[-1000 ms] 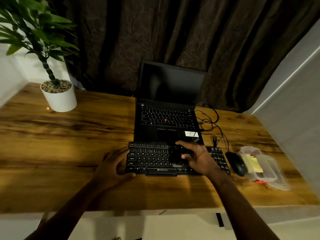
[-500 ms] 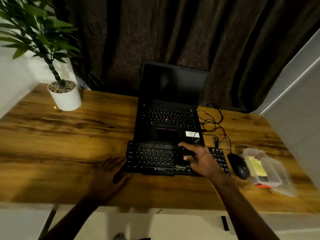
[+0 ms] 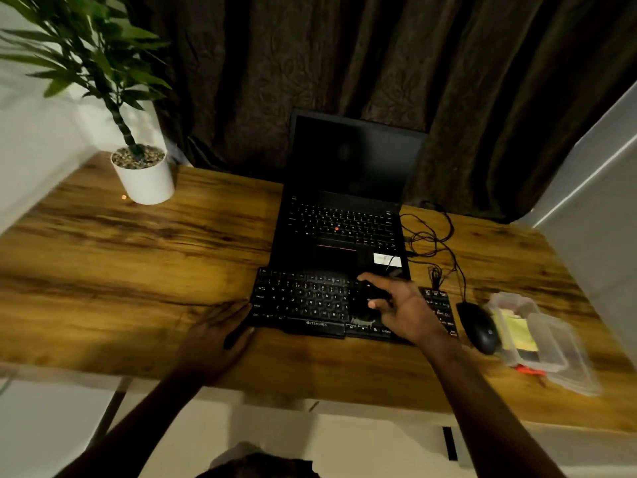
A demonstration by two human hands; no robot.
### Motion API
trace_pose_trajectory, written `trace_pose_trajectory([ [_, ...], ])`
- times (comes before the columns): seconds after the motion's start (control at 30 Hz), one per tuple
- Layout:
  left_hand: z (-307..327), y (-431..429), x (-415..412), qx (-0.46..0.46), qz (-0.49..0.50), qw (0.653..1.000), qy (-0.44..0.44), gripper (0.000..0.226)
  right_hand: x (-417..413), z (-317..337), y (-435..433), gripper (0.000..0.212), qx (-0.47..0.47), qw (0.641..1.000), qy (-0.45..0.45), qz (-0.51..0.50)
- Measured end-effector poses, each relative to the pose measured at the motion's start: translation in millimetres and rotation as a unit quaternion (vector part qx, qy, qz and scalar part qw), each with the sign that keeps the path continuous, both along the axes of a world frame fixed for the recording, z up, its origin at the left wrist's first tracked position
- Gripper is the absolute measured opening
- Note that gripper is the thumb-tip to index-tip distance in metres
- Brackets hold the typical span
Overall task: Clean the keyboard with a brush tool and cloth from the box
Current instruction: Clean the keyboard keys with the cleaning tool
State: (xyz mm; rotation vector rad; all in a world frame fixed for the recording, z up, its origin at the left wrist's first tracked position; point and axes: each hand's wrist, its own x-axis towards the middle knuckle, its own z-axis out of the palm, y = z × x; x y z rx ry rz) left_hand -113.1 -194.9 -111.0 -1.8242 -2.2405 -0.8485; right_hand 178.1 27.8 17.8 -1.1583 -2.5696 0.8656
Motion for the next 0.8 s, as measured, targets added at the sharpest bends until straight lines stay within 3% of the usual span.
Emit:
trace_pose_trajectory([
  [0.2,-1.4,-1.9,-1.3,-0.013,-0.006,1.0,-0.001,0.062,39.4,13.6,14.4,0.061,0.032,0.997,-0.062,-0.038],
  [0.53,7.3,-2.1,-0.5,-0.036,-0.006,0.999,-0.012,0.069,6.1,3.4,-5.7,0.064,0.03,0.998,-0.054,0.008],
  [0.8,6.2,-2.5,-1.7,-0.01,-0.016,1.0,-0.005,0.068,44.4,11.8,8.9,0.066,0.036,0.994,-0.09,-0.046],
])
